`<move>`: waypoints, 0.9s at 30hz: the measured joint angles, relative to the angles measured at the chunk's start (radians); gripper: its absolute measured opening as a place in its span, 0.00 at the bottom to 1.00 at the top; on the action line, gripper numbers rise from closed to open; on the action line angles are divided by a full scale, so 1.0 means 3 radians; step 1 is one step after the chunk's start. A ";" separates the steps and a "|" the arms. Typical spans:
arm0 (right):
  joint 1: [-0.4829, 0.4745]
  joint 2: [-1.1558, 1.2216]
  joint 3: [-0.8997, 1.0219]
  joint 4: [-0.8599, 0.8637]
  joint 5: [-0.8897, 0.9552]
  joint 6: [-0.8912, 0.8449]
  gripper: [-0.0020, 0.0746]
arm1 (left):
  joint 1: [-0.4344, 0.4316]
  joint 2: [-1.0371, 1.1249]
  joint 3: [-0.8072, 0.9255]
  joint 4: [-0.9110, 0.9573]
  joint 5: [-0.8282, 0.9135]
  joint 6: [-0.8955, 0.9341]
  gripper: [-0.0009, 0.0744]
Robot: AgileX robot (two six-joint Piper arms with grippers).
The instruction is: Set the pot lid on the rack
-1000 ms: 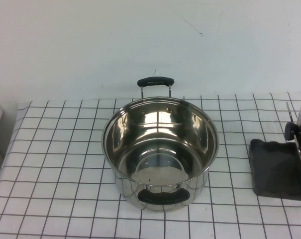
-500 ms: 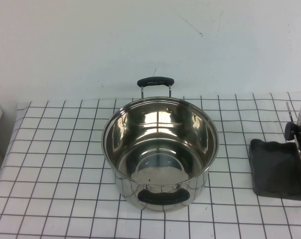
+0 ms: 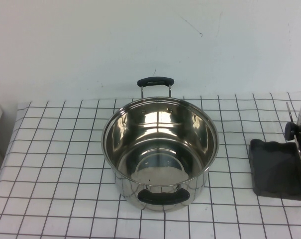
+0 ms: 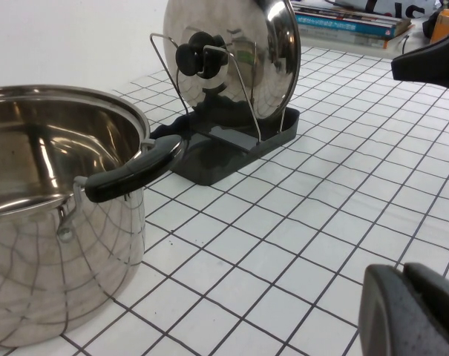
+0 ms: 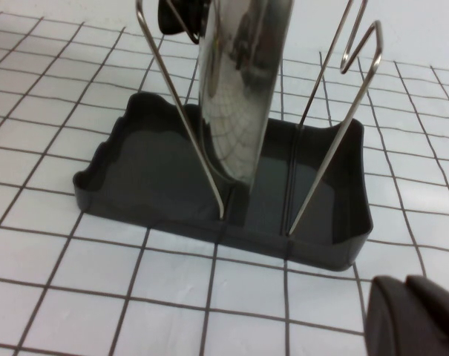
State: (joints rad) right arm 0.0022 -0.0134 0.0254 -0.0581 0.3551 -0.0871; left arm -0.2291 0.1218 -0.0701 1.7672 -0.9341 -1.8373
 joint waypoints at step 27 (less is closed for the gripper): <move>0.0000 0.0000 0.0000 0.0000 0.0000 0.0000 0.02 | 0.0014 -0.0183 0.0324 -0.5415 0.3114 0.4669 0.01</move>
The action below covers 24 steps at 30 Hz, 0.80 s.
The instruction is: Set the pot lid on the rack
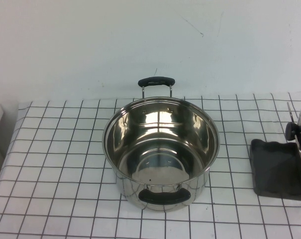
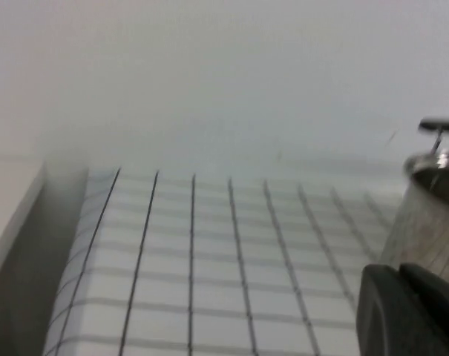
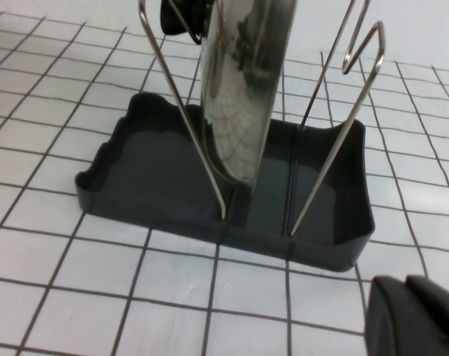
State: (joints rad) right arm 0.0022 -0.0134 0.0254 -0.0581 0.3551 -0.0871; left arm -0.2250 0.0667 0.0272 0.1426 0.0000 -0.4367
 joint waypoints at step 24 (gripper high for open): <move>0.0000 0.0000 0.0000 0.0000 0.0000 0.0000 0.02 | 0.1114 -0.0248 -0.0013 -0.1206 0.1127 0.1989 0.01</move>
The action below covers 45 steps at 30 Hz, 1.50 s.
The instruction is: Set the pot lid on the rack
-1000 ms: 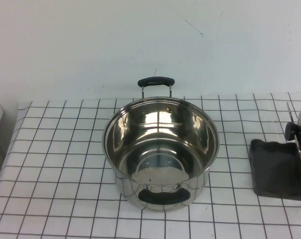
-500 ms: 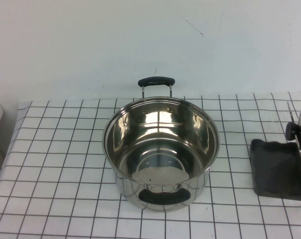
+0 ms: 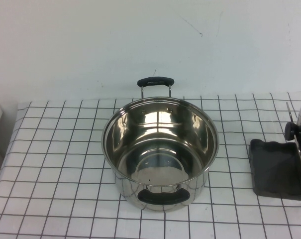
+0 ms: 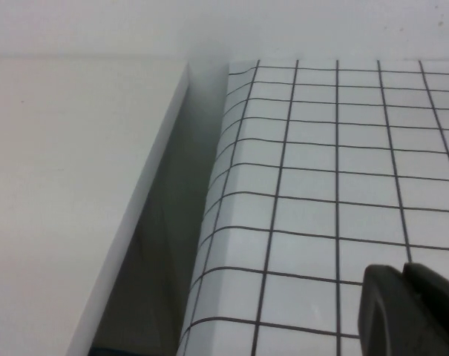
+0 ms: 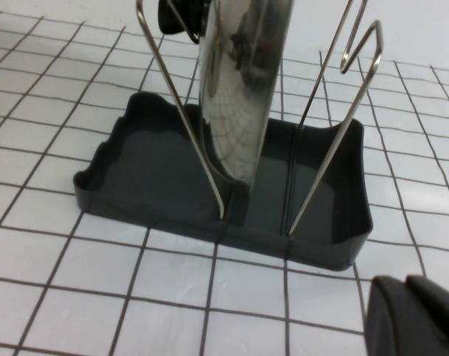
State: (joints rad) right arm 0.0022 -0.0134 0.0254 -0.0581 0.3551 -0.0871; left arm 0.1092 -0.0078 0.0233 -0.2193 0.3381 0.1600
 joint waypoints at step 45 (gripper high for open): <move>0.0000 0.0000 0.0000 0.0000 0.0000 0.0000 0.02 | -0.0659 0.0000 0.0006 0.0544 -0.0064 -0.0660 0.01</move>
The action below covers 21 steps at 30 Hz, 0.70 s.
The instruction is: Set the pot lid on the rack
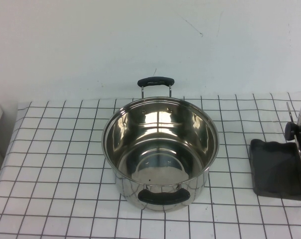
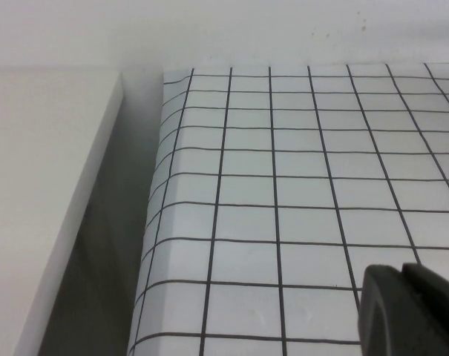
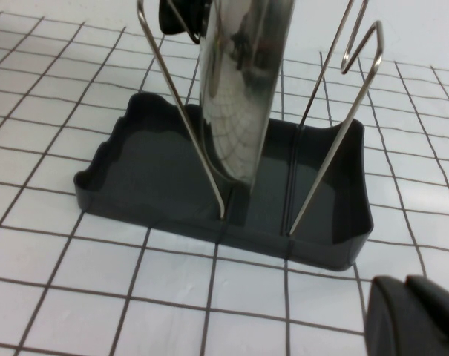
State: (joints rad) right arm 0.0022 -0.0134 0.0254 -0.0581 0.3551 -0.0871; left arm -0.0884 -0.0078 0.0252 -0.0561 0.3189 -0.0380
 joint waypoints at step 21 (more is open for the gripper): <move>0.0000 0.0000 0.0000 0.0000 0.0000 0.0000 0.02 | -0.0370 0.0000 -0.0006 -0.0007 0.0051 0.0127 0.01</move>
State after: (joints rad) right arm 0.0022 -0.0134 0.0254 -0.0581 0.3551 -0.0871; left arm -0.1996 -0.0078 0.0234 -0.0581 0.3341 0.0000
